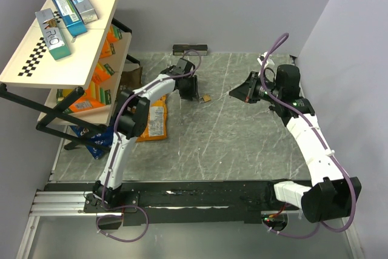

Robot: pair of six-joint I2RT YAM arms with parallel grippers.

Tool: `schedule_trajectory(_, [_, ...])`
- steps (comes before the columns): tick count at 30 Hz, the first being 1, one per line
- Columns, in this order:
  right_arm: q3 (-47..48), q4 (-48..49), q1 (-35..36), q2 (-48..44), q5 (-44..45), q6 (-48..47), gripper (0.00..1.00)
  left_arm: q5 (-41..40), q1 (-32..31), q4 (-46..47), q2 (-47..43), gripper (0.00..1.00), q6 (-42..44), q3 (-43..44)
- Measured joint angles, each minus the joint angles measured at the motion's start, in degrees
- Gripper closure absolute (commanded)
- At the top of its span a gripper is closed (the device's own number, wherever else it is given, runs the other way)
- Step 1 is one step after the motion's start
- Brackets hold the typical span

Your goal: Unlock with the key

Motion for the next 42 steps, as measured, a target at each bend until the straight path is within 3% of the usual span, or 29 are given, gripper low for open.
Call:
schedule_trajectory(7, [0.0,0.0,0.0,0.9,-0.2,0.1,1.00,-0.8,-1.6,0.4,1.5,0.59,1.7,2.1])
schedule_trajectory(18, [0.0,0.2,0.0,1.1,-0.3,0.5,1.00,-9.7,-5.5,-0.4,2.1,0.69,10.9,3.3])
schedule_trajectory(26, [0.0,0.3,0.0,1.1,-0.3,0.7,1.00,-17.3,-9.6,6.1,-2.9,0.76,20.5,-7.0])
schedule_trajectory(35, [-0.2,1.5,0.0,1.1,-1.0,1.7,1.00,-21.2,-10.6,9.7,-15.6,0.69,24.1,-26.8])
schedule_trajectory(42, [-0.5,2.0,0.0,1.1,-1.6,2.3,1.00,-23.0,-10.0,6.9,-15.9,0.56,25.4,-26.3])
